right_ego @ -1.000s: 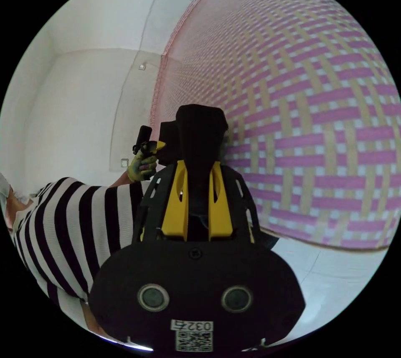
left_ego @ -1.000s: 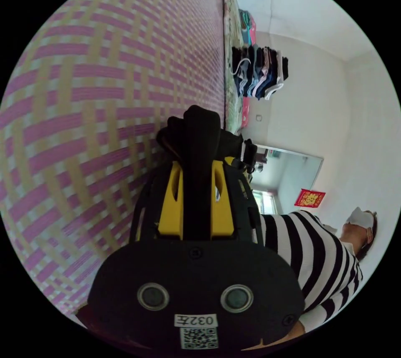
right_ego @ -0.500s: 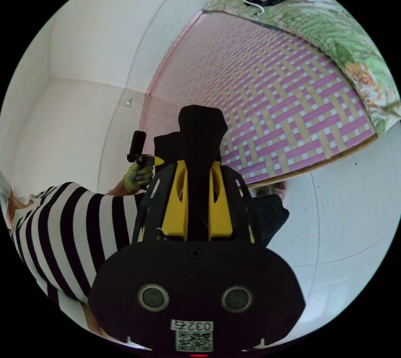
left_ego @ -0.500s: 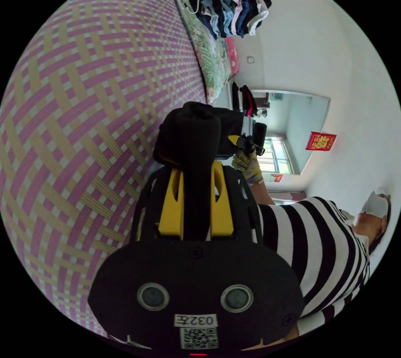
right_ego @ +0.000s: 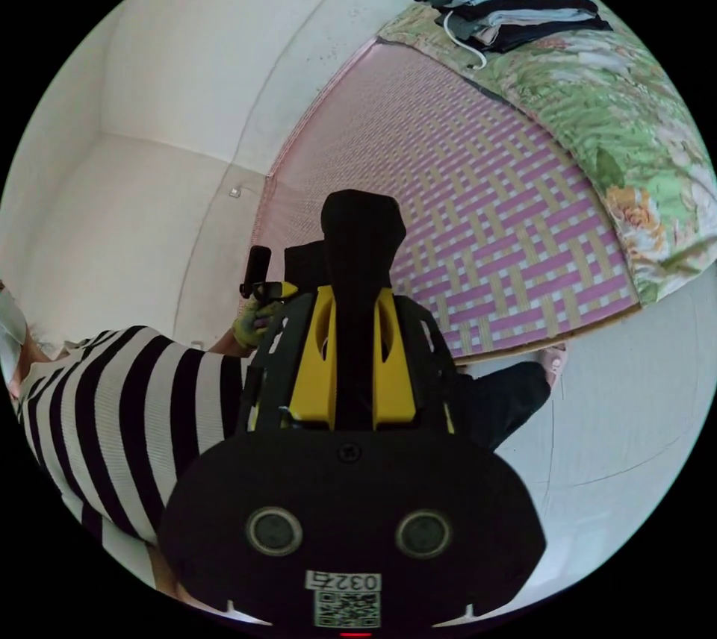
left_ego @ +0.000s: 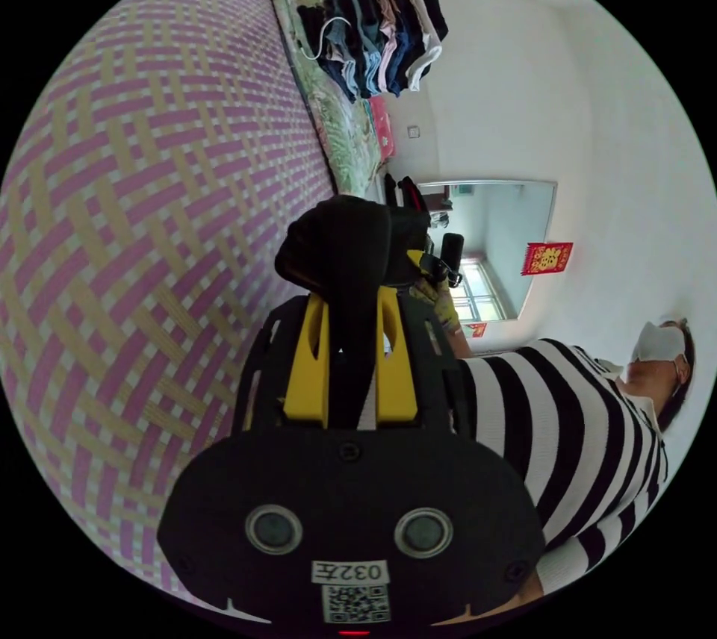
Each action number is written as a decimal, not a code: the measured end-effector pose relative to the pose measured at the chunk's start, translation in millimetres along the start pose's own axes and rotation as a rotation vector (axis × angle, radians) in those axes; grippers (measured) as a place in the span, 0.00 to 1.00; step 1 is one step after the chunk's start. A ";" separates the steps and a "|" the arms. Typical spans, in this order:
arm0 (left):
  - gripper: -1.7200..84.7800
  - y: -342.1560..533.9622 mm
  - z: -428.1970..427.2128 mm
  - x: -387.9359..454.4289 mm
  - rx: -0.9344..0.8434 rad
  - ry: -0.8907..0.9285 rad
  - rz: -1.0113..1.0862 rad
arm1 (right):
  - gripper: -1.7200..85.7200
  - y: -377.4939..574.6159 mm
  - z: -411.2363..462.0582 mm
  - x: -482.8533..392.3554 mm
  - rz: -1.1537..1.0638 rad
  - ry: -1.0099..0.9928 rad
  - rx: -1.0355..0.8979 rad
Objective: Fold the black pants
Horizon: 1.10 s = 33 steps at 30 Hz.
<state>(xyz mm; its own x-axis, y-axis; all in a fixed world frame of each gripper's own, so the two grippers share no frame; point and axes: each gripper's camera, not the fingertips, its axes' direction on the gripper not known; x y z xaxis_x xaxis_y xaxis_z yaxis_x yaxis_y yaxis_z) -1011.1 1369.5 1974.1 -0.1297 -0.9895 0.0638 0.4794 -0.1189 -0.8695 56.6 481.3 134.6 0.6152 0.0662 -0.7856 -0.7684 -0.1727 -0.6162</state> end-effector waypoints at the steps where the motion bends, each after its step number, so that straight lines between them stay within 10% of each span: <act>1: 0.09 -10.1 8.2 4.2 -0.003 -0.011 0.014 | 0.10 -3.7 -8.8 7.4 -0.007 -0.005 0.003; 14: 0.09 -210.7 160.0 86.4 0.181 0.064 0.105 | 0.10 -164.6 -212.1 116.7 -0.264 -0.108 0.017; 33: 0.08 -551.4 114.2 273.7 0.402 -0.113 0.124 | 0.11 -533.8 -367.0 134.5 -0.260 -0.304 -0.048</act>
<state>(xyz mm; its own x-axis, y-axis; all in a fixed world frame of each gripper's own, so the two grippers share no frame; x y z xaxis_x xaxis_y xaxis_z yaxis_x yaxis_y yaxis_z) -1211.9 1154.8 2526.9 0.0348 -0.9984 0.0436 0.7880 0.0006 -0.6157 614.3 221.7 378.2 0.7020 0.4003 -0.5890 -0.5807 -0.1571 -0.7988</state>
